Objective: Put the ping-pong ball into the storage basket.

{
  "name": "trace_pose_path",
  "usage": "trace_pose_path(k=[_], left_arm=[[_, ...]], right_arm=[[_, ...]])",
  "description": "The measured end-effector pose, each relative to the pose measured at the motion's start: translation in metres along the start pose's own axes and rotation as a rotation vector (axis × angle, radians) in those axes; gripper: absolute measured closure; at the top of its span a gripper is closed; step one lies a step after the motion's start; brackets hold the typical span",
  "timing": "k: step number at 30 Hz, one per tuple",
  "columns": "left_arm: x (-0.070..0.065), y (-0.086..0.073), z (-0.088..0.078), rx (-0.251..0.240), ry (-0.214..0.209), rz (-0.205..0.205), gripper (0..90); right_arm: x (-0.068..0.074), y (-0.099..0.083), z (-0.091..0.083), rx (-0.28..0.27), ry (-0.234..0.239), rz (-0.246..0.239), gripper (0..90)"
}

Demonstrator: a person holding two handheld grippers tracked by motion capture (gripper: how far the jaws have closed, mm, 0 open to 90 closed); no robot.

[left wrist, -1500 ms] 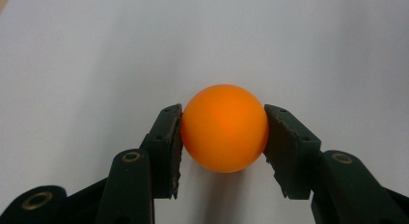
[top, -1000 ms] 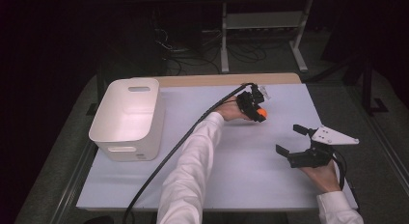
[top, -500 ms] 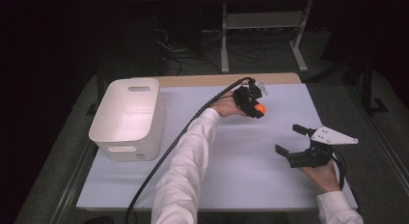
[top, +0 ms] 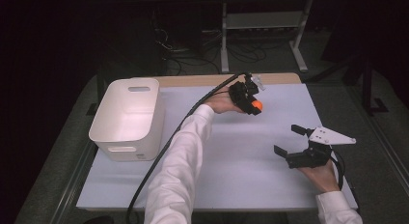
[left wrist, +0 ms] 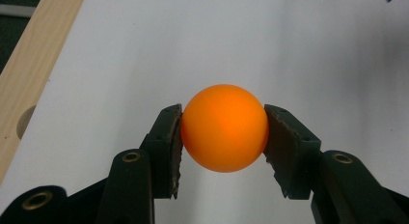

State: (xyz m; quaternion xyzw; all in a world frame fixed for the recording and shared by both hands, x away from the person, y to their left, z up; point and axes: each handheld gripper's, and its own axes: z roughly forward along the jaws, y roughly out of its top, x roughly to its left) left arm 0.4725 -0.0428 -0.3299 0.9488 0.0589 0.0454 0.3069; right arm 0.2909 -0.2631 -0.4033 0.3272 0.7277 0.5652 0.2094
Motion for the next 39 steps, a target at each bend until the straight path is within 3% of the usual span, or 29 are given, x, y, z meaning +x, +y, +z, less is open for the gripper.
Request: trace_pose_path(k=[5, 8, 18, 39], left_arm=[[0.0, 0.001, -0.006, -0.016, 0.006, -0.001, 50.6], [0.002, 0.003, -0.01, -0.034, -0.012, -0.006, 50.6], [-0.002, 0.009, -0.022, -0.027, 0.002, 0.019, 50.6], [-0.009, 0.01, -0.068, -0.023, 0.043, 0.036, 50.6]], right_arm=[[0.001, 0.0, 0.002, 0.004, 0.003, -0.003, 0.0], [0.001, 0.0, 0.002, 0.007, 0.006, 0.001, 0.0], [0.002, 0.0, 0.003, 0.006, 0.007, -0.004, 0.0], [0.006, 0.0, 0.005, 0.018, 0.017, -0.005, 0.0]])
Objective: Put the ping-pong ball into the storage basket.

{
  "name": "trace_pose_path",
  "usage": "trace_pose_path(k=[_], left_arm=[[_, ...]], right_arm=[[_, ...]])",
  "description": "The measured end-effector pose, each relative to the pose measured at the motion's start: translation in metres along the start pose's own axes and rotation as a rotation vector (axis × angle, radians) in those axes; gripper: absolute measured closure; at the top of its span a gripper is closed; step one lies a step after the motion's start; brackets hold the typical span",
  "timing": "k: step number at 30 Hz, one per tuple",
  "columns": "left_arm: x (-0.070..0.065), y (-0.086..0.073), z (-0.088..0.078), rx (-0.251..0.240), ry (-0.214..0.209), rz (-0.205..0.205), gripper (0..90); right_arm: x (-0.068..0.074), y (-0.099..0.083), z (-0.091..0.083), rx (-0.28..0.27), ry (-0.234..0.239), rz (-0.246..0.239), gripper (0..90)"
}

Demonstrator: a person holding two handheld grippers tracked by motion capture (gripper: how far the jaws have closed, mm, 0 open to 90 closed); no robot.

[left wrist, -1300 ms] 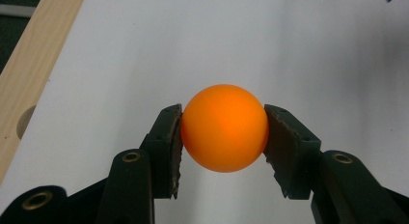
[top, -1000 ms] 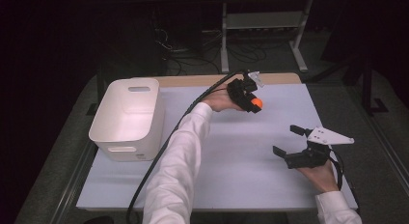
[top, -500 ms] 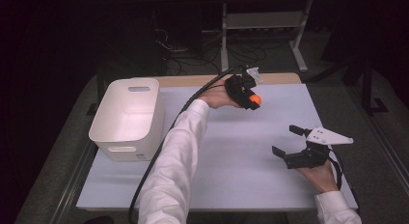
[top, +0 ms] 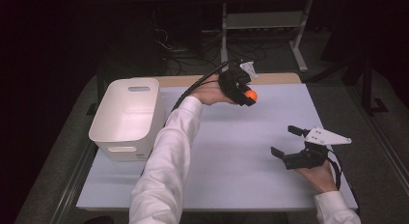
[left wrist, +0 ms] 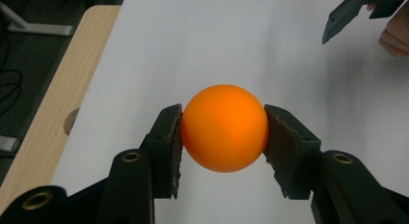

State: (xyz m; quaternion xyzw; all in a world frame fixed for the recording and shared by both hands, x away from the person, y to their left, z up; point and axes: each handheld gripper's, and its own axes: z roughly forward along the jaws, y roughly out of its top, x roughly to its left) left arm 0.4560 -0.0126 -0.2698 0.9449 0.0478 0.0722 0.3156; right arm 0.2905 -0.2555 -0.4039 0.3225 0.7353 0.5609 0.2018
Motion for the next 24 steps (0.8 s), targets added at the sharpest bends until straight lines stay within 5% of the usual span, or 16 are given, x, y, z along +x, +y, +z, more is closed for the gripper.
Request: trace_pose_path(k=[24], left_arm=[[-0.012, 0.005, -0.046, 0.028, 0.0, 0.0, 50.7]], right_arm=[[0.003, 0.0, 0.001, 0.008, 0.005, 0.003, 0.0]])
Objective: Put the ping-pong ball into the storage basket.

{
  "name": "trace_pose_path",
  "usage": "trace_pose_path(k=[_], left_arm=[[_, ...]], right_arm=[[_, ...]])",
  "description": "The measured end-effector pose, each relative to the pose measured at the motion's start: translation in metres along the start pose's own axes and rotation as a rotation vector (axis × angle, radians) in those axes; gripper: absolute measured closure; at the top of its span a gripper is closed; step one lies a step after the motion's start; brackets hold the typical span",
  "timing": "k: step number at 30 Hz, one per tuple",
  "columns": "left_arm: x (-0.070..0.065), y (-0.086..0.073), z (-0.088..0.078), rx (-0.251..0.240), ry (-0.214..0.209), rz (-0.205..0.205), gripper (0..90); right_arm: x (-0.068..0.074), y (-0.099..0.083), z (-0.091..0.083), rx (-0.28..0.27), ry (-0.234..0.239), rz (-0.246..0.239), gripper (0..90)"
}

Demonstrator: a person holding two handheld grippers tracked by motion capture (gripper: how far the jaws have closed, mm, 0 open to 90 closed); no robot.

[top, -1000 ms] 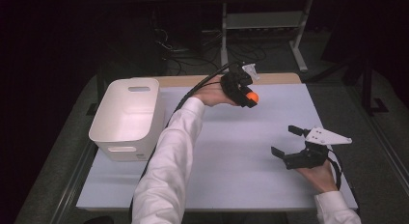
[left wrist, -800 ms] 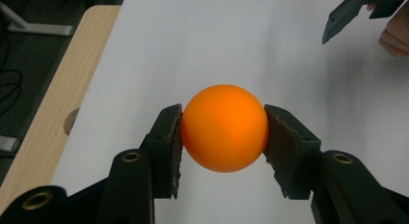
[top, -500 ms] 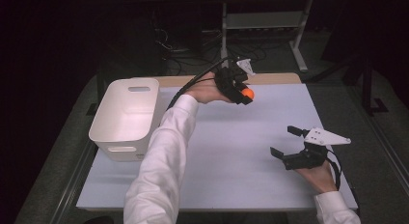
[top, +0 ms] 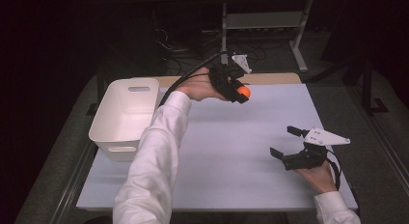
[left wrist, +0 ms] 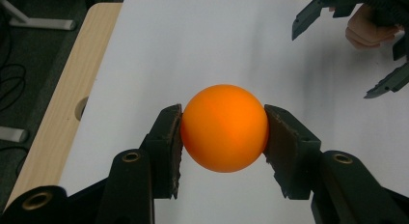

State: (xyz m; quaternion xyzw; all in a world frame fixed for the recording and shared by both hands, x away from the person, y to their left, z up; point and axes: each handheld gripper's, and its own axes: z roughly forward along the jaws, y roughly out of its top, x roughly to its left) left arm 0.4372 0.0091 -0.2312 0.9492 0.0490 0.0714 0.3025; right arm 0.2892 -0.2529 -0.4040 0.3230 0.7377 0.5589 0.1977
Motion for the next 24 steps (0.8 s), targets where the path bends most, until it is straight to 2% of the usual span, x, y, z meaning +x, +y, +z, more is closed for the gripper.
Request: trace_pose_path(k=[8, 9, 16, 24], left_arm=[[0.0, -0.004, -0.013, -0.001, 0.013, 0.005, 50.6], [0.0, -0.004, -0.014, -0.003, 0.016, 0.003, 50.6], [-0.002, -0.009, -0.025, 0.019, 0.03, 0.013, 50.6], [-0.003, -0.015, -0.038, 0.023, 0.046, 0.004, 50.5]], right_arm=[[0.0, 0.0, 0.001, 0.001, 0.001, -0.011, 0.0], [0.001, 0.0, 0.0, 0.005, 0.003, 0.0, 0.0], [-0.001, 0.0, 0.0, 0.001, 0.002, -0.002, 0.0], [-0.003, 0.0, -0.002, -0.008, -0.008, -0.003, 0.0]])
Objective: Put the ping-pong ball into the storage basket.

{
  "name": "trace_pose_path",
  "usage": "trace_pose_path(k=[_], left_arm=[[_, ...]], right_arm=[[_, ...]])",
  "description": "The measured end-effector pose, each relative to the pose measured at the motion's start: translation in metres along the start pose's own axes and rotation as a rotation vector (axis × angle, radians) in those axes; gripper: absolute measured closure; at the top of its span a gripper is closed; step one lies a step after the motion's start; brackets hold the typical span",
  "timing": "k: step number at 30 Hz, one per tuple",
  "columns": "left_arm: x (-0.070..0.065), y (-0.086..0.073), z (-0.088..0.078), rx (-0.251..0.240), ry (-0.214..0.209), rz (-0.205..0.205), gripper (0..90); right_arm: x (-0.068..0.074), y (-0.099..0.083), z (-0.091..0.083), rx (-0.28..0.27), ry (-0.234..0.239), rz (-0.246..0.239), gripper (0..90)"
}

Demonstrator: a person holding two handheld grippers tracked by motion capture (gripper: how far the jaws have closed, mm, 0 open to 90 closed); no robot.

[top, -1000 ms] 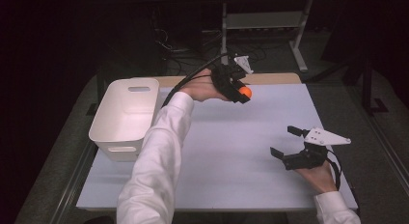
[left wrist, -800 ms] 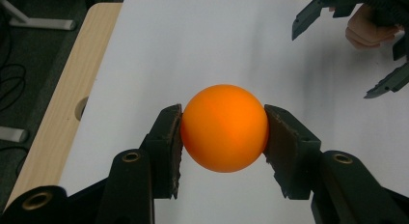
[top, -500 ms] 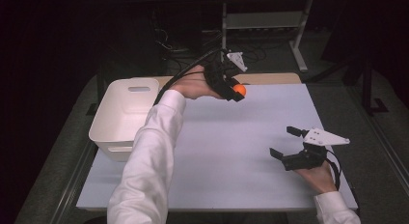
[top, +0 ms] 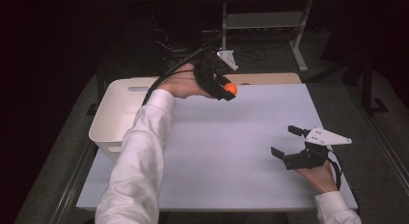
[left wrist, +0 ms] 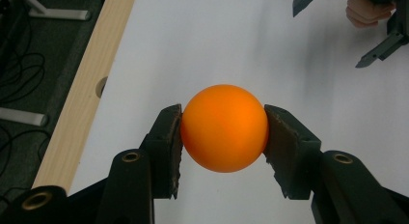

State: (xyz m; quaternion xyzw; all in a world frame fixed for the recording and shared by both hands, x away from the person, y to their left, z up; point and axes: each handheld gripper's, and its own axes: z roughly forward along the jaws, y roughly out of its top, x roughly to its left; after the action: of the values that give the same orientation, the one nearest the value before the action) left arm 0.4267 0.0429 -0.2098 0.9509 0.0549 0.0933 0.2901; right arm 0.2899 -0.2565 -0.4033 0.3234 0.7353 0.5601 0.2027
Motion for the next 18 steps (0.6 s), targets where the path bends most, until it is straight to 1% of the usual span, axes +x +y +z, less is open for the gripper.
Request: trace_pose_path(k=[3, 5, 6, 9, 12, 13, 16, 18], left_arm=[[0.0, -0.002, -0.003, 0.007, 0.004, -0.002, 50.5], [0.0, -0.004, -0.006, 0.016, 0.007, 0.005, 50.5], [0.0, -0.004, -0.007, 0.011, 0.009, -0.003, 50.5], [0.001, -0.006, -0.013, 0.006, 0.025, 0.008, 50.5], [0.0, -0.008, -0.015, 0.012, 0.031, 0.004, 50.5], [0.001, -0.009, -0.016, 0.022, 0.03, 0.01, 50.5], [0.0, -0.011, -0.019, 0.022, 0.033, 0.008, 50.5], [0.0, -0.012, -0.02, 0.029, 0.034, 0.016, 50.5]], right_arm=[[-0.001, 0.0, -0.001, 0.002, -0.004, 0.005, 0.0], [-0.001, -0.001, -0.001, 0.002, -0.006, 0.003, 0.0], [-0.001, -0.001, -0.001, 0.004, -0.005, 0.005, 0.0], [-0.002, -0.001, -0.002, 0.005, -0.01, 0.001, 0.0], [-0.002, -0.001, -0.003, -0.003, -0.011, 0.001, 0.0], [-0.003, -0.001, -0.003, -0.005, -0.012, 0.001, 0.0], [-0.003, -0.001, -0.004, -0.003, -0.015, 0.003, 0.0], [-0.003, -0.001, -0.003, -0.001, -0.017, 0.002, 0.0]])
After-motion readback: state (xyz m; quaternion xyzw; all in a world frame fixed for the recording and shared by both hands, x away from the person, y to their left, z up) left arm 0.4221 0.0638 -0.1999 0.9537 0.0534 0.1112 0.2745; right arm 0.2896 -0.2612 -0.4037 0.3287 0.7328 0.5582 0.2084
